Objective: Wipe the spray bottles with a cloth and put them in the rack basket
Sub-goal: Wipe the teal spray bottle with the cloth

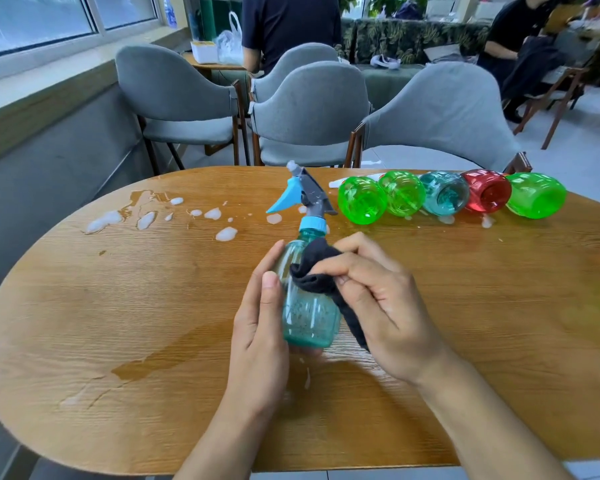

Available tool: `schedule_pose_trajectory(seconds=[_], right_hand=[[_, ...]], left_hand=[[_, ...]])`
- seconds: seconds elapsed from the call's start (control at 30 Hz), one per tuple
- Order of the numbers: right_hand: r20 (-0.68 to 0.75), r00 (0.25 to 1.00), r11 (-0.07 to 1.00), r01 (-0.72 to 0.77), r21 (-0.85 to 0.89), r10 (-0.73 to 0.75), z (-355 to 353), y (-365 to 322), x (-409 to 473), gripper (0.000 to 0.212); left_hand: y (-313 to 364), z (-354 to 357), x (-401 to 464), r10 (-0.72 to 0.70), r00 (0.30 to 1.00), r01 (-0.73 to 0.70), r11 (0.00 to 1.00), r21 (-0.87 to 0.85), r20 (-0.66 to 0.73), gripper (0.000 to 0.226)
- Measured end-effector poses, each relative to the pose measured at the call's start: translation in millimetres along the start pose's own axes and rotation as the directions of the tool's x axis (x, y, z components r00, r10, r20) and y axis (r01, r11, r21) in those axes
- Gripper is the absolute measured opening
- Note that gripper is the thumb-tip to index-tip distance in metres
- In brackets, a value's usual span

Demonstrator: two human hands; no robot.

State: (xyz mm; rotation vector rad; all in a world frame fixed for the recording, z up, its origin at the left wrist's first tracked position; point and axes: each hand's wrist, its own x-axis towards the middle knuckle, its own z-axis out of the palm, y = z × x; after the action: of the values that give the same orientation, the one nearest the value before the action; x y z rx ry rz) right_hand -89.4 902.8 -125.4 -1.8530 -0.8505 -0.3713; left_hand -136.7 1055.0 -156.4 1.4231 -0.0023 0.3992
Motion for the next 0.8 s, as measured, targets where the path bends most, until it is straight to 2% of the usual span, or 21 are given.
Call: schedule_pose_trajectory(seconds=[0.17,0.3,0.37,0.43,0.47,0.5,0.53,0.6,0.63,0.67,0.7,0.73,0.8], right_hand=[[0.049,0.999,1.0,0.01,-0.003,-0.01,10.1,-9.2,-8.2,0.031],[0.224,0.973,0.997,0.069,-0.045,-0.057,22.8,-23.2,-18.7,0.029],[0.281,0.96,0.997,-0.013,0.071,-0.007,24.2,-28.9,-19.3,0.028],[0.236,0.964,0.937,-0.187,0.295,0.119,12.5,-32.3,-12.1,0.028],[0.191,0.967,0.912,-0.228,0.341,0.17,3.3,-32.1,-8.1,0.028],[0.151,0.969,0.928,-0.232,0.292,0.195,-6.2,-30.7,-4.1,0.028],[0.128,0.973,0.962,-0.215,0.167,0.195,-14.5,-28.1,-1.0,0.028],[0.106,0.98,0.972,-0.148,-0.184,0.169,-21.8,-22.5,1.7,0.025],[0.087,0.986,0.951,-0.116,-0.285,0.146,-21.9,-21.5,2.1,0.02],[0.056,0.991,0.946,-0.1,-0.309,0.123,-20.8,-21.6,2.6,0.013],[0.015,0.994,0.953,-0.1,-0.286,0.109,-18.4,-21.1,2.8,0.01],[-0.044,0.992,0.964,-0.122,-0.238,0.114,-15.2,-21.2,3.7,0.018],[-0.176,0.966,0.98,-0.196,-0.031,0.188,-9.6,-20.0,5.9,0.032]], left_hand=[[4.0,-8.1,4.4,-0.046,0.998,0.044,0.998,-0.042,-0.039,0.039],[10.2,-20.7,12.7,-0.108,0.994,0.103,0.983,-0.152,-0.03,0.04],[13.3,-24.8,16.8,-0.108,0.994,0.099,0.973,-0.208,-0.032,0.045],[15.7,-25.7,18.5,-0.094,0.995,0.084,0.967,-0.239,-0.032,0.052],[16.7,-25.1,18.5,-0.092,0.996,0.084,0.964,-0.251,-0.021,0.054],[16.3,-24.0,18.1,-0.088,0.996,0.085,0.965,-0.248,-0.002,0.055],[16.5,-21.8,16.5,-0.084,0.996,0.087,0.967,-0.238,0.023,0.055],[13.2,-17.4,13.4,-0.075,0.996,0.086,0.973,-0.213,0.056,0.053],[11.0,-16.1,12.3,-0.07,0.996,0.081,0.977,-0.199,0.061,0.05],[9.2,-15.0,11.6,-0.065,0.996,0.076,0.981,-0.181,0.063,0.048],[7.2,-14.7,11.1,-0.063,0.996,0.073,0.985,-0.159,0.067,0.047],[5.9,-14.3,10.9,-0.063,0.995,0.072,0.988,-0.136,0.073,0.047],[5.9,-13.3,10.5,-0.071,0.994,0.08,0.991,-0.106,0.079,0.046]])
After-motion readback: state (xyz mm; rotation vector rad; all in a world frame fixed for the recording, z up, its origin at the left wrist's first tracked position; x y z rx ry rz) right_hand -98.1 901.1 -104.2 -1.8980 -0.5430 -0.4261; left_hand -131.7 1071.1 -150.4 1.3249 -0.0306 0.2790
